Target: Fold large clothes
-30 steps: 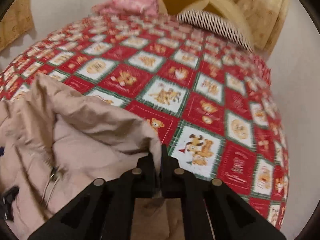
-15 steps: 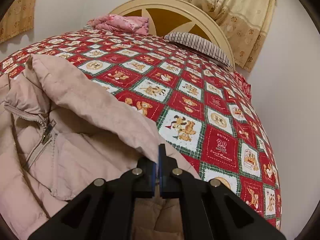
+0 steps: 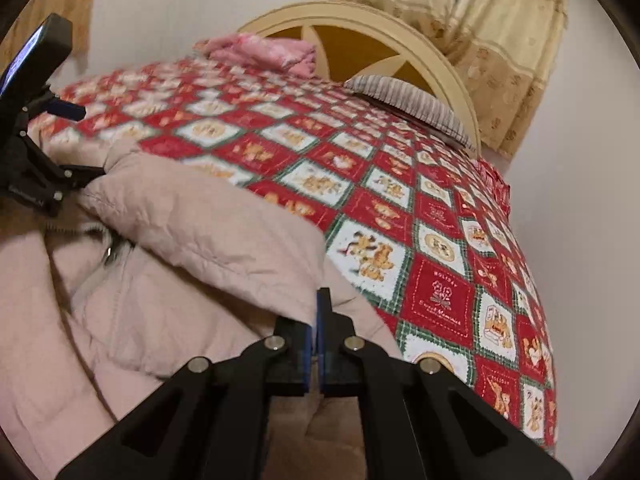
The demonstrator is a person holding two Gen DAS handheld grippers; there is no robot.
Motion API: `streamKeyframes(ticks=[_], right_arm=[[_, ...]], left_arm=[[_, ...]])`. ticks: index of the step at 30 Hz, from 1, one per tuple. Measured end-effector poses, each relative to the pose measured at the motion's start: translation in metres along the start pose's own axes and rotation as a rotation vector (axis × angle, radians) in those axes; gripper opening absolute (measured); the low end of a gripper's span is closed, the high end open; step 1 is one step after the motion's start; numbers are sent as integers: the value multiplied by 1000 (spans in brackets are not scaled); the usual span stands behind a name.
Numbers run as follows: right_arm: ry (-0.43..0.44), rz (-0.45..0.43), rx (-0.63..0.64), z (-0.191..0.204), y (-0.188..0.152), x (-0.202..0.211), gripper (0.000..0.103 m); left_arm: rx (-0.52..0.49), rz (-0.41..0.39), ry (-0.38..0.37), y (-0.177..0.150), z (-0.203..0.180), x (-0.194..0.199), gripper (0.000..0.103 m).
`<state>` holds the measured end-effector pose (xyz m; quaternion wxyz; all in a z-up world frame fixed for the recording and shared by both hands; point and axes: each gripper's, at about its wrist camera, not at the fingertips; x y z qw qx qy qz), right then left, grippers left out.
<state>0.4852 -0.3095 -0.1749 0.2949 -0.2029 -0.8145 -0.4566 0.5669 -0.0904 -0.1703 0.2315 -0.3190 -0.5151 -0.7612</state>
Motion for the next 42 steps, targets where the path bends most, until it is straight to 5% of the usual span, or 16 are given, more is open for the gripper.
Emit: streamKeyframes(ticks=[6,10,15,19,24,29,34,42], right_arm=[[38,79,72,2,2,11,7],[146,10,-106,-30,19,50,60],[199,-23,-409,-46,63,37,48],[219,121,-470,-19,65,-23,45],[207,140,-482,4,33,-38,44],[201,117,-491,4,27,-36,44],[222,94,-534,3,18,-38,44],[215,98,-540,8,15,-43,44]], left_arm=[[38,26,-19,-1,3,-14,102],[62,22,-39,-3,5,-14,102],[58,14,-27,-4,2,-13,102],[101,-7,-14,2,9,5,102],[233,-180,-147,40,15,57,102],[279,-96,-403,55,-11,37,102],[308,63,-317,35,-22,-14,102],[313,63,-263,18,-28,-28,102]])
Point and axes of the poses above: each gripper's, at about its wrist camera, not at the fingertips, and x roughly against the way its jaws point, z to its left, y to its top, and after that the axes turned 5 degrees about x, right-handed
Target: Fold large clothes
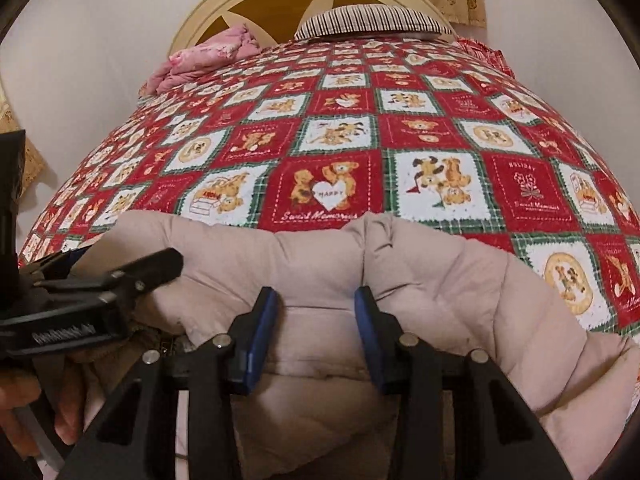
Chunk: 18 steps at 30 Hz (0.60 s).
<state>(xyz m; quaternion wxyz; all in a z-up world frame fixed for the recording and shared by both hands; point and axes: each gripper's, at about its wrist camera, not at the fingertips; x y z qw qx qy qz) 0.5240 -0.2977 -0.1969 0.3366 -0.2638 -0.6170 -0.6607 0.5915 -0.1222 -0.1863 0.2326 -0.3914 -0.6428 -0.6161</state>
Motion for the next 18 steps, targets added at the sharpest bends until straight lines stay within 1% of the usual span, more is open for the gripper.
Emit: streamKeyframes(ticks=[4,7,12,18], right_arm=[[-14,1,6,2,-2,-2,44],[-23,2,11,3,-2,-3,44],[-31,6,16,4,-2,-6,44],[-49,12,27,7,-3,-8,44]], left_arm=[[2,-6,9,-3,2,0,102],[-15,-1,34,-4,-1,-3,102],[-29,26,57,-3,-4,-10,102],[-39,35,68,-5,-6,-13,102]])
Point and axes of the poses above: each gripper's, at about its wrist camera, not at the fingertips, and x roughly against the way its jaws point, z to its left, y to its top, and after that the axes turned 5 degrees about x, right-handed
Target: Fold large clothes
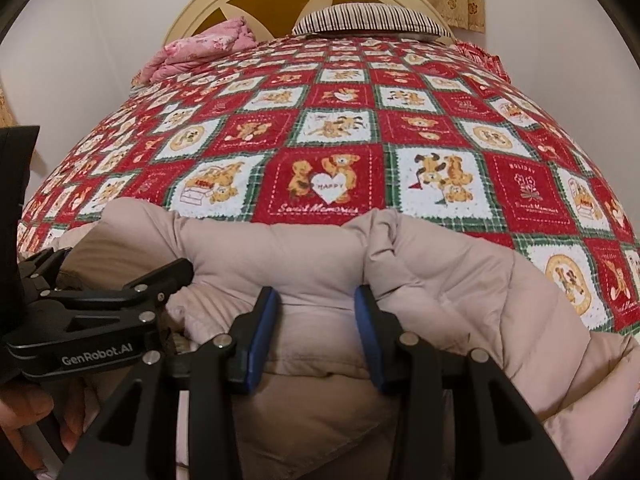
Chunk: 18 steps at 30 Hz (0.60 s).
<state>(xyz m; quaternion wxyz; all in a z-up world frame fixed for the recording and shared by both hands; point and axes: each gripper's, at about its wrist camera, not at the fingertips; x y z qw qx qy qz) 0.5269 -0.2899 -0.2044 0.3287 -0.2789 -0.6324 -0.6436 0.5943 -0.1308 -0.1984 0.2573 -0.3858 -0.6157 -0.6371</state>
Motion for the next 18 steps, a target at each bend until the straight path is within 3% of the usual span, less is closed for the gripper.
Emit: streamKeyframes(ticks=[18], right_arm=[[-19,4,14,2,0,-3,44]], left_arm=[[-10,0,17,1,-1,-2,102]])
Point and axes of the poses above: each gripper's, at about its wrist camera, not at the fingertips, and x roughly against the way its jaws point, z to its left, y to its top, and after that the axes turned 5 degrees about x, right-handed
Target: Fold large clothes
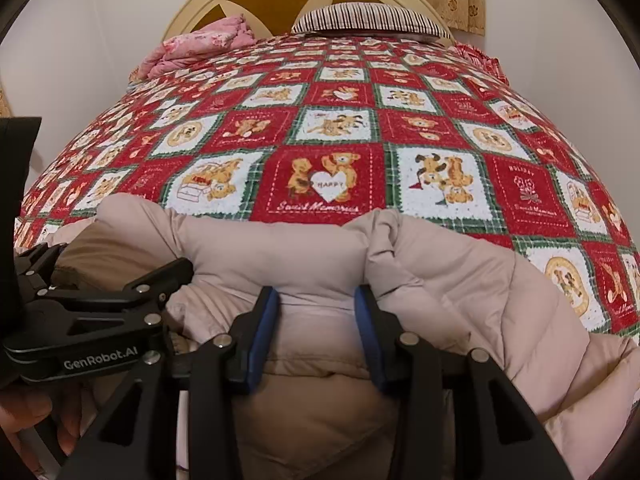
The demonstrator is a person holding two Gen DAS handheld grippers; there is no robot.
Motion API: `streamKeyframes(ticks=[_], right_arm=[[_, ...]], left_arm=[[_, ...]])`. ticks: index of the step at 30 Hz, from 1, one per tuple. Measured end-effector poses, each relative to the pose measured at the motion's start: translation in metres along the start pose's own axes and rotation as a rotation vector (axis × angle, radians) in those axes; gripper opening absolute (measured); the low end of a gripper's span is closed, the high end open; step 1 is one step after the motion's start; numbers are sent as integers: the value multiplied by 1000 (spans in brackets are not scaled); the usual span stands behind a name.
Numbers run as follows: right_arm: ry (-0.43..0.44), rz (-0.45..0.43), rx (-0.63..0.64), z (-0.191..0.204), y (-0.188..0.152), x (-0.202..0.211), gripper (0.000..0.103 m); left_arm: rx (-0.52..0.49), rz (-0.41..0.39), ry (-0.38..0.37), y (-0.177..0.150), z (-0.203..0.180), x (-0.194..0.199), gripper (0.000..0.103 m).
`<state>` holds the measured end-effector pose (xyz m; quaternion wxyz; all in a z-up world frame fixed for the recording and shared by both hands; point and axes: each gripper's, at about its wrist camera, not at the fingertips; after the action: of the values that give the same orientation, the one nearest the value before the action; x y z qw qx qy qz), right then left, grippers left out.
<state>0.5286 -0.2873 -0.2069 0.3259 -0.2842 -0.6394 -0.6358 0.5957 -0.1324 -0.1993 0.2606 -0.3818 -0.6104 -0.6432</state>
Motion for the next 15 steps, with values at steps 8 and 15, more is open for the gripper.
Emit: streamKeyframes(ticks=[8,15], right_arm=[[-19,5,13,2,0,-1,44],[-28,9,21,4,1,-2,44]], left_arm=[[-6,0,16,0,-3,-1,102],[-6,-2,15,0,-3,-1,102]])
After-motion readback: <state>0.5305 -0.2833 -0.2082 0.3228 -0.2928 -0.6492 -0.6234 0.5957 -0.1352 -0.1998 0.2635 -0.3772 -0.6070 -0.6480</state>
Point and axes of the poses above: each gripper's, at about its wrist camera, not at the fingertips, and x roughly against the way its jaws point, z to its left, y to its top, and after that the axes turned 5 degrees about x, right-handed
